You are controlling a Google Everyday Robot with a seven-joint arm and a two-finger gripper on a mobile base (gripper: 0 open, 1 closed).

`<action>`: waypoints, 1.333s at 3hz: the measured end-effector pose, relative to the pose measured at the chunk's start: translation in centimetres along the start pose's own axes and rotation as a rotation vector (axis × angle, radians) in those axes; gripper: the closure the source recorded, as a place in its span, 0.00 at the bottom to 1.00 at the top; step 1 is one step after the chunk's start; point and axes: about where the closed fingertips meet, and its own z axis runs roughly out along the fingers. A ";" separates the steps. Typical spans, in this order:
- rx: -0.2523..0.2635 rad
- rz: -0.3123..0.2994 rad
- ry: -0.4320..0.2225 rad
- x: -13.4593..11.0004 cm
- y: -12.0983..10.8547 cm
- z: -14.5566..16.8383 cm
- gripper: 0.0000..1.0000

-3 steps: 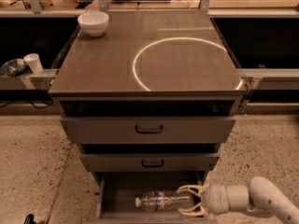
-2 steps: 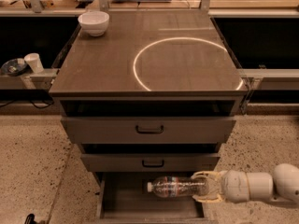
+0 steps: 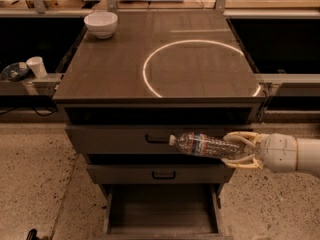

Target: Pick water bottle from bottom drawer and place on counter

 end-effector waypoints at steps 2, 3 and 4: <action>0.032 -0.019 0.038 -1.7 -1.6 -1.3 1.00; 0.112 -0.045 0.148 -7.1 -5.3 -4.1 1.00; 0.159 -0.008 0.192 -11.6 -10.0 -5.2 1.00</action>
Offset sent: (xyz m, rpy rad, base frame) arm 0.0153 -0.0382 0.1104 -0.1295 -0.0972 -0.1661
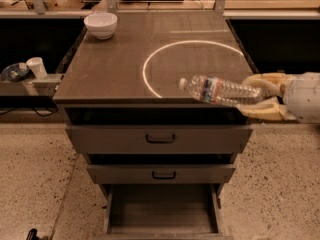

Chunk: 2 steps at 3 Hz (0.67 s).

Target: Pick water bottle from bottom drawer and place on counter

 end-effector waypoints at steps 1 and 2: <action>0.094 0.061 -0.014 -0.9 -4.4 1.5 1.00; 0.164 0.098 0.014 -1.2 -7.5 5.6 1.00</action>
Offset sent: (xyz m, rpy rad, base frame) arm 0.1695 0.0461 0.0317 0.1061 -0.0684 -0.3496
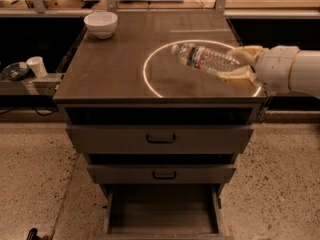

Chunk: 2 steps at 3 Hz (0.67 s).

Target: Pick water bottle from bottom drawer and place on counter

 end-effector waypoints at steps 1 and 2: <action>0.058 0.049 0.019 -0.1 -2.2 5.5 0.84; 0.078 0.068 0.044 0.0 -3.2 9.4 0.62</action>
Offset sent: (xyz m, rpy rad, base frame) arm 0.1306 0.0702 -0.0287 0.0193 0.0409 -0.1599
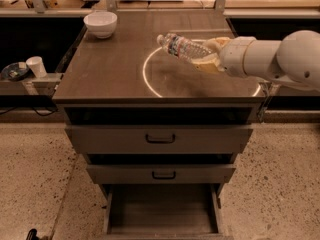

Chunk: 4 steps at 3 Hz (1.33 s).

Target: Pick water bottle from bottom drawer and place on counter

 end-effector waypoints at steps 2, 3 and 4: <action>-0.048 0.062 0.051 1.5 0.7 4.5 0.15; -0.055 0.066 0.053 1.6 0.8 4.7 0.00; -0.055 0.066 0.053 1.6 0.8 4.7 0.00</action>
Offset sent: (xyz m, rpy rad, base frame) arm 0.0369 0.0284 -0.0468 0.0199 0.1553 0.0090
